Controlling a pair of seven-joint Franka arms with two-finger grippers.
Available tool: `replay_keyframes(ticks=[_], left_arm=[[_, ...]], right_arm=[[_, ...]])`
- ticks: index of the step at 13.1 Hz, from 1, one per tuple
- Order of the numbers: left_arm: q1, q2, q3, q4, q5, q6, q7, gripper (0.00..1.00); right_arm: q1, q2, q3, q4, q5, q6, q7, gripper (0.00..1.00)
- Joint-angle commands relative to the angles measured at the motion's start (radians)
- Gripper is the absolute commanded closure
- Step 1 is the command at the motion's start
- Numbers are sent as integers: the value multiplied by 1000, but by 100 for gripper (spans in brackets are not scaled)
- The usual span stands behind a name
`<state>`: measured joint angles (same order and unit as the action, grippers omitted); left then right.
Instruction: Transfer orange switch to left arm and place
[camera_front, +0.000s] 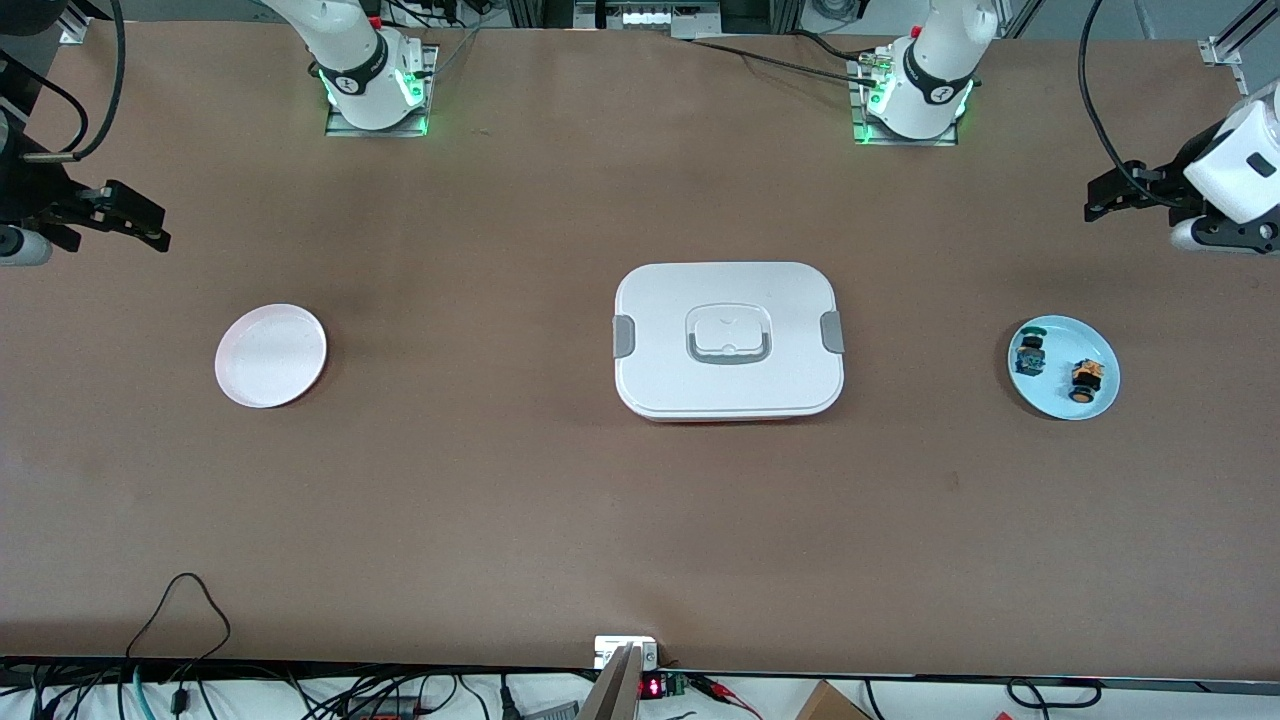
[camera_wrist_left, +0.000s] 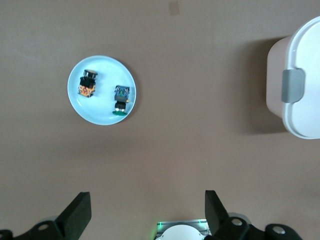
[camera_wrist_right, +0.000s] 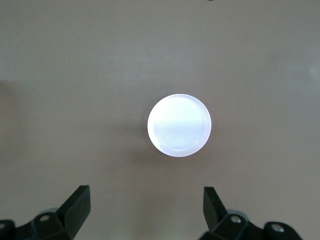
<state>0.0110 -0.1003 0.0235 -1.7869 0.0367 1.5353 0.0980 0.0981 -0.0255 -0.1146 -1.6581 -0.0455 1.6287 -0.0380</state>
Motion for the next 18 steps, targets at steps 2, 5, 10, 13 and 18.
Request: replay_keyframes(ticks=[2, 5, 10, 13, 18], left_arm=[[7, 16, 3, 27, -24, 5, -11, 0], [9, 16, 4, 49, -23, -3, 3, 0], [4, 37, 1, 80, -23, -9, -4, 0], [10, 54, 9, 102, -61, -14, -9, 0], [9, 65, 4, 119, -63, -29, -9, 0]], right_arm=[[2, 7, -3, 40, -10, -19, 9, 0], [-1, 7, -3, 40, -8, -27, 6, 0], [2, 12, -3, 40, -10, -65, 0, 0], [3, 12, -2, 41, -10, -69, 6, 0], [-1, 12, -3, 41, -8, -69, 1, 0]])
